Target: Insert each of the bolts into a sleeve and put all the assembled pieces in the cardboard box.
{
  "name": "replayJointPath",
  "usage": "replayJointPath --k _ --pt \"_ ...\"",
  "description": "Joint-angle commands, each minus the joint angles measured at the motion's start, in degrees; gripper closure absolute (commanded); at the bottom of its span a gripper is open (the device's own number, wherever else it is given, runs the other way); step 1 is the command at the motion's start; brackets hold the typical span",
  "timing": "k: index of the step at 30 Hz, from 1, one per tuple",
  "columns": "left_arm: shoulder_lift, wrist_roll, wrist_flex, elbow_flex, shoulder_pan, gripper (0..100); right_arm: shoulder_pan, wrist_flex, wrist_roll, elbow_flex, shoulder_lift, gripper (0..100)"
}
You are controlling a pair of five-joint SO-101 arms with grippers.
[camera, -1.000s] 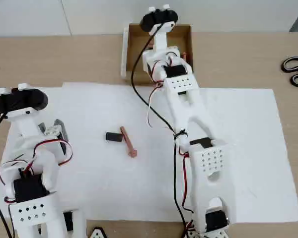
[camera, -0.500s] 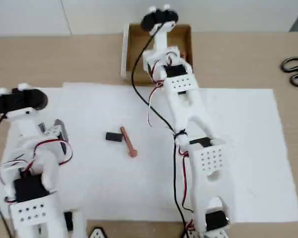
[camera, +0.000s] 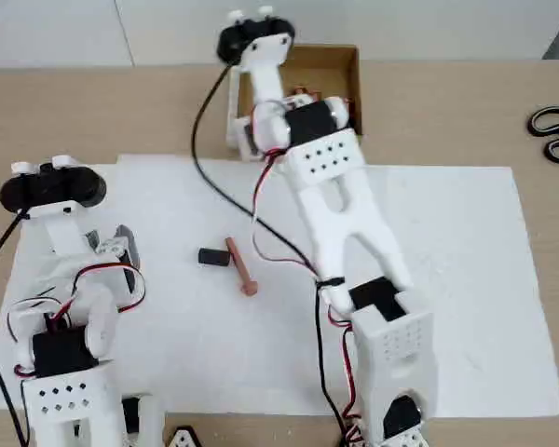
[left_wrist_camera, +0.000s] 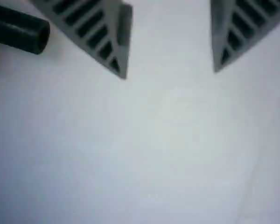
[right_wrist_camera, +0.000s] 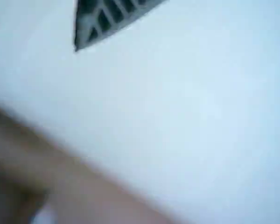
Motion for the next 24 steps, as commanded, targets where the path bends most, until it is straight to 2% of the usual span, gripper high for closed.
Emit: replayJointPath --k 1,3,7,11,14,20,24 --pt "-0.7 -0.35 0.0 -0.22 -1.58 89 -4.26 7.69 0.62 -3.16 -3.91 86.8" --pt "-0.79 -0.09 -0.44 -0.57 -5.63 89 -6.02 12.7 0.7 -3.16 -3.65 86.7" --pt "-0.79 2.9 -2.46 -0.66 -18.64 89 -8.66 17.8 0.79 -3.16 -0.22 86.8" --pt "-0.79 6.42 -4.75 -0.57 -33.14 89 -11.91 18.77 0.88 -3.16 3.65 86.8" --pt "-0.79 8.09 -5.1 -0.4 -40.62 89 -15.34 18.77 1.23 -3.16 5.76 86.8" --pt "-0.79 7.82 -3.87 0.31 -45.27 89 -19.21 18.86 10.29 -3.16 10.33 86.8" --pt "-0.79 7.74 -3.87 1.27 -45.36 89 -19.47 18.86 11.52 -3.16 12.88 86.8"
